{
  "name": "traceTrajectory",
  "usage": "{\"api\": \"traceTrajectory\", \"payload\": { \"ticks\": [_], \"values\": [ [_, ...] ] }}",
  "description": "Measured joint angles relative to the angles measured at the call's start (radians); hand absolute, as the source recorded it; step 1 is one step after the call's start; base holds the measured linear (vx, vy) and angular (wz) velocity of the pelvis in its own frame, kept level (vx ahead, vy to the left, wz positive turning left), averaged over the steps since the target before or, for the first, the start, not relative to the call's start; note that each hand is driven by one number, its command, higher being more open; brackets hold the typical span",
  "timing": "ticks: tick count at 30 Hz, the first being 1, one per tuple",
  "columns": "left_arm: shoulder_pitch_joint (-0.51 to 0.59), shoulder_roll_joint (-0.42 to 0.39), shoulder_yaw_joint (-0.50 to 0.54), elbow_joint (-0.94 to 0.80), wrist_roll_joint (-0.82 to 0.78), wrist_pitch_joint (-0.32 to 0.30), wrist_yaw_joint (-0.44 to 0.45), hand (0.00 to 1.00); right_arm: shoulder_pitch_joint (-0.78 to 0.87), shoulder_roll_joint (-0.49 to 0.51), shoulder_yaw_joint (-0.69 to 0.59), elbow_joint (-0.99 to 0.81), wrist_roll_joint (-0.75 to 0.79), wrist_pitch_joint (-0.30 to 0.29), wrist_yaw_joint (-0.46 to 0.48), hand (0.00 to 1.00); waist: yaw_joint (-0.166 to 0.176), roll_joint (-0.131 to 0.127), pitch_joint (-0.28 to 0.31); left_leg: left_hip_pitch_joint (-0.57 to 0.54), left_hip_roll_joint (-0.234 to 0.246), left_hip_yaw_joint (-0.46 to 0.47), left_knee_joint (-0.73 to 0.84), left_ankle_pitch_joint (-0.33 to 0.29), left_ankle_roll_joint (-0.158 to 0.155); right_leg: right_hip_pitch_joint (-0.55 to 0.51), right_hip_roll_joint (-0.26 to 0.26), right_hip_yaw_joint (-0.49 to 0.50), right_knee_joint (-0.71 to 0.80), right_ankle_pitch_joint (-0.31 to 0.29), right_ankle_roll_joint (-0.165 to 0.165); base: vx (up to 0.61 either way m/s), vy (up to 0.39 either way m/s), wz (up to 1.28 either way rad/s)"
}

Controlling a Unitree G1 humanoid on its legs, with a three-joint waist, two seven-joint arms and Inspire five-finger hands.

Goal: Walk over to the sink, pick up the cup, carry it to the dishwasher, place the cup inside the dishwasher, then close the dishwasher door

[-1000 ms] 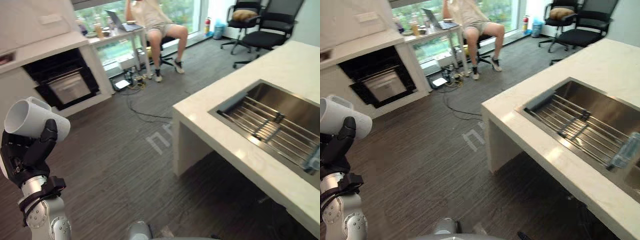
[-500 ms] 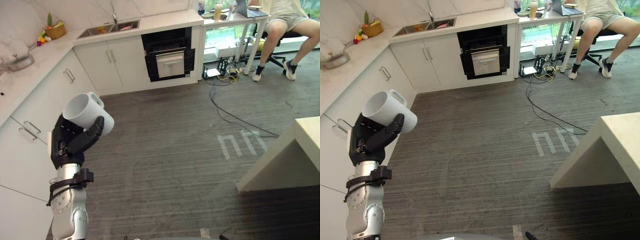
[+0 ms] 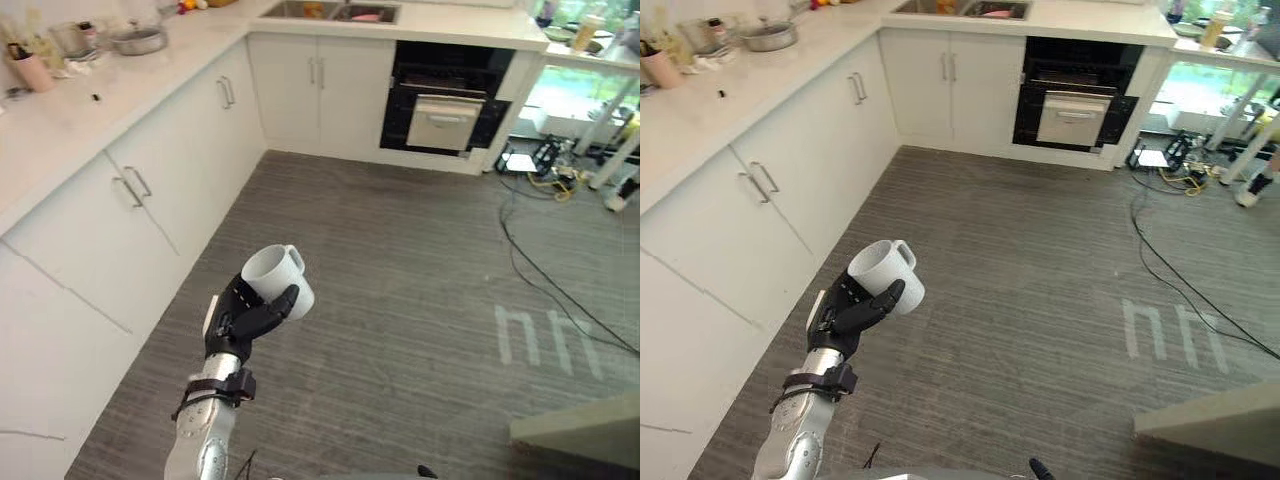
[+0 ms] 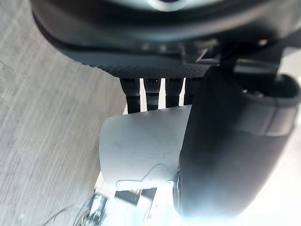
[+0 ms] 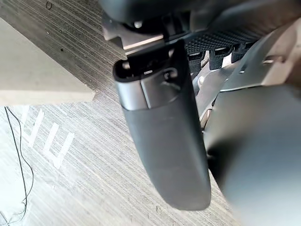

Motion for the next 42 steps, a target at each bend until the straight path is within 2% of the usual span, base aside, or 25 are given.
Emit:
{"api": "traceTrajectory", "payload": {
  "ticks": [2,3,13,16,18,19,20,21,22,23,24,25,26,27,28,29,31,32,33,34,36,37,39,40,42],
  "values": [
    [-0.021,0.001,-0.018,0.0,0.028,-0.001,0.009,0.0,-0.001,-0.016,0.058,-0.001,0.013,0.007,0.001,1.0,-0.013,0.0,-0.009,0.002,0.006,0.002,0.0,0.0,0.0,0.003,0.009,0.003,-0.011,0.006,-0.002,0.0,-0.028,-0.06],
    [-0.049,0.064,0.016,0.045,0.126,-0.016,0.11,0.0,-0.004,-0.081,0.319,-0.054,0.071,0.008,0.041,1.0,-0.061,-0.016,-0.022,-0.014,-0.022,0.024,-0.092,0.106,0.008,-0.013,0.024,0.013,-0.152,0.148,-0.006,-0.01,-0.008,-0.04],
    [-0.046,0.047,0.018,0.052,0.124,-0.015,0.114,0.0,0.0,-0.082,0.319,-0.055,0.079,0.026,0.041,1.0,-0.059,-0.014,-0.016,-0.017,-0.027,0.012,-0.065,0.092,0.015,0.008,0.022,0.006,-0.173,0.16,-0.019,-0.01,0.001,0.02],
    [-0.044,0.014,0.038,0.051,0.122,-0.009,0.126,0.0,-0.002,-0.091,0.314,-0.062,0.077,0.058,0.037,1.0,-0.056,-0.011,-0.009,-0.036,-0.027,0.005,0.019,0.026,0.024,0.004,0.006,0.011,-0.114,0.12,-0.032,-0.02,0.036,0.01],
    [-0.059,-0.006,0.037,0.05,0.121,0.016,0.13,0.0,0.001,-0.087,0.269,-0.079,0.015,0.11,0.041,1.0,-0.05,-0.03,-0.001,-0.095,-0.042,-0.004,0.199,-0.064,0.076,-0.04,-0.054,0.008,0.033,0.027,-0.024,-0.04,0.147,0.22],
    [-0.068,-0.008,0.027,0.05,0.121,0.032,0.13,0.0,0.005,-0.088,0.257,-0.081,0.01,0.11,0.041,1.0,-0.052,-0.03,-0.001,-0.112,-0.055,-0.001,0.252,-0.094,0.096,-0.03,-0.072,-0.008,0.06,0.012,-0.017,0.03,0.173,0.57],
    [-0.104,-0.026,0.01,0.05,0.122,0.051,0.13,0.0,0.004,-0.095,0.213,-0.1,0.018,0.103,0.039,1.0,-0.057,0.003,0.035,-0.121,-0.054,-0.012,0.336,-0.174,0.105,-0.093,-0.108,-0.019,0.345,-0.056,-0.058,0.01,0.227,0.59],
    [-0.116,-0.027,0.012,0.053,0.122,0.071,0.132,0.0,-0.004,-0.079,0.147,-0.134,0.028,0.081,0.042,1.0,-0.055,-0.019,0.057,-0.107,-0.074,-0.019,0.386,-0.219,0.116,-0.226,-0.181,0.024,0.655,-0.002,-0.154,0.01,0.189,0.53],
    [-0.116,-0.019,0.005,0.052,0.122,0.082,0.132,0.0,-0.002,-0.07,0.137,-0.145,0.028,0.066,0.046,1.0,-0.055,-0.026,0.054,-0.097,-0.087,-0.025,0.385,-0.224,0.121,-0.285,-0.202,0.059,0.761,0.063,-0.201,0.03,0.208,0.4],
    [-0.117,-0.005,-0.012,0.041,0.122,0.097,0.131,0.0,-0.012,-0.055,0.135,-0.159,0.028,0.031,0.045,1.0,-0.059,-0.035,0.062,-0.072,-0.097,-0.04,0.384,-0.233,0.131,-0.398,-0.207,0.147,0.922,0.232,-0.203,0.14,0.1,0.3],
    [-0.117,0.009,-0.014,0.028,0.122,0.097,0.134,0.0,-0.031,-0.035,0.137,-0.185,0.029,-0.002,0.046,1.0,-0.056,-0.029,0.071,-0.053,-0.08,-0.047,0.4,-0.247,0.141,-0.49,-0.167,0.17,1.059,0.211,-0.174,0.18,0.094,0.21],
    [-0.119,0.01,-0.012,0.025,0.123,0.098,0.143,0.0,-0.034,-0.025,0.142,-0.204,0.027,-0.021,0.047,1.0,-0.054,-0.028,0.077,-0.045,-0.065,-0.048,0.402,-0.256,0.137,-0.522,-0.138,0.158,1.093,0.183,-0.162,0.2,-0.003,0.12],
    [-0.13,0.008,-0.018,0.016,0.123,0.107,0.164,0.0,-0.026,0.002,0.159,-0.255,0.016,-0.042,0.047,1.0,-0.051,-0.03,0.093,-0.017,-0.047,-0.058,0.39,-0.262,0.128,-0.551,-0.089,0.112,1.058,0.122,-0.123,0.22,-0.044,0.26],
    [-0.153,0.008,-0.05,0.009,0.123,0.112,0.175,0.0,-0.003,0.026,0.167,-0.299,0.009,-0.06,0.043,1.0,-0.046,-0.033,0.101,0.006,-0.041,-0.074,0.367,-0.266,0.121,-0.543,-0.058,0.051,0.882,0.089,-0.087,0.24,-0.057,0.38],
    [-0.164,0.009,-0.07,0.005,0.123,0.115,0.175,0.0,0.009,0.035,0.17,-0.312,-0.001,-0.07,0.041,1.0,-0.046,-0.033,0.101,0.013,-0.04,-0.084,0.36,-0.271,0.115,-0.523,-0.039,0.028,0.728,0.09,-0.08,0.27,-0.104,0.54],
    [-0.196,0.011,-0.107,-0.01,0.123,0.121,0.172,0.0,0.025,0.053,0.171,-0.319,-0.024,-0.082,0.035,1.0,-0.046,-0.035,0.099,0.018,-0.048,-0.106,0.361,-0.29,0.11,-0.466,0.003,0.024,0.405,0.109,-0.047,0.26,-0.123,0.46],
    [-0.219,-0.001,-0.13,-0.05,0.123,0.134,0.163,0.0,0.047,0.068,0.172,-0.318,-0.032,-0.098,0.022,1.0,-0.051,-0.041,0.092,0.048,-0.059,-0.13,0.386,-0.346,0.092,-0.408,0.039,0.056,0.189,0.127,-0.02,0.44,-0.211,0.48],
    [-0.221,-0.012,-0.131,-0.069,0.125,0.135,0.155,0.0,0.06,0.071,0.181,-0.319,-0.031,-0.107,0.015,1.0,-0.06,-0.044,0.083,0.074,-0.064,-0.147,0.392,-0.382,0.083,-0.38,0.046,0.073,0.172,0.136,-0.04,0.51,-0.212,0.44],
    [-0.222,-0.039,-0.127,-0.073,0.127,0.135,0.149,0.0,0.064,0.064,0.183,-0.324,-0.028,-0.112,0.008,1.0,-0.066,-0.019,0.075,0.11,-0.048,-0.155,0.377,-0.407,0.079,-0.385,0.059,0.075,0.229,0.19,-0.096,0.64,-0.203,0.34],
    [-0.205,-0.076,-0.121,-0.074,0.145,0.138,0.14,0.0,0.083,0.04,0.196,-0.357,-0.023,-0.131,-0.004,1.0,-0.072,0.038,0.033,0.182,-0.009,-0.155,0.305,-0.395,0.092,-0.397,0.099,0.051,0.322,0.1,-0.135,0.55,-0.131,0.15],
    [-0.208,-0.091,-0.114,-0.078,0.15,0.136,0.128,0.0,0.074,0.042,0.202,-0.388,-0.02,-0.154,-0.026,1.0,-0.069,0.044,0.019,0.158,0.007,-0.16,0.412,-0.33,0.107,-0.394,0.111,0.047,0.39,0.021,-0.146,0.6,-0.228,-0.07],
    [-0.195,-0.1,-0.11,-0.078,0.161,0.132,0.127,0.0,0.079,0.048,0.215,-0.435,-0.015,-0.183,-0.039,1.0,-0.066,0.054,0.012,0.108,0.036,-0.162,0.562,-0.261,0.106,-0.361,0.131,0.048,0.392,-0.023,-0.15,0.64,-0.309,-0.2],
    [-0.177,-0.107,-0.111,-0.078,0.164,0.116,0.127,0.0,0.084,0.07,0.23,-0.508,-0.002,-0.226,-0.06,1.0,-0.061,0.06,0.006,-0.018,0.092,-0.167,0.832,-0.022,0.089,-0.305,0.167,0.049,0.383,-0.086,-0.164,0.56,-0.21,-0.19],
    [-0.154,-0.109,-0.101,-0.078,0.164,0.108,0.121,0.0,0.086,0.073,0.245,-0.532,-0.005,-0.253,-0.062,1.0,-0.054,0.058,0.007,-0.099,0.145,-0.158,0.986,0.128,0.086,-0.245,0.197,0.054,0.349,-0.113,-0.175,0.59,-0.136,-0.18],
    [-0.12,-0.126,-0.077,-0.078,0.162,0.106,0.11,0.0,0.085,0.071,0.263,-0.55,-0.005,-0.295,-0.074,1.0,-0.043,0.06,0.014,-0.251,0.174,-0.152,1.2,0.054,0.13,-0.128,0.22,0.067,0.297,-0.155,-0.198,0.54,-0.093,-0.13]
  ]
}}
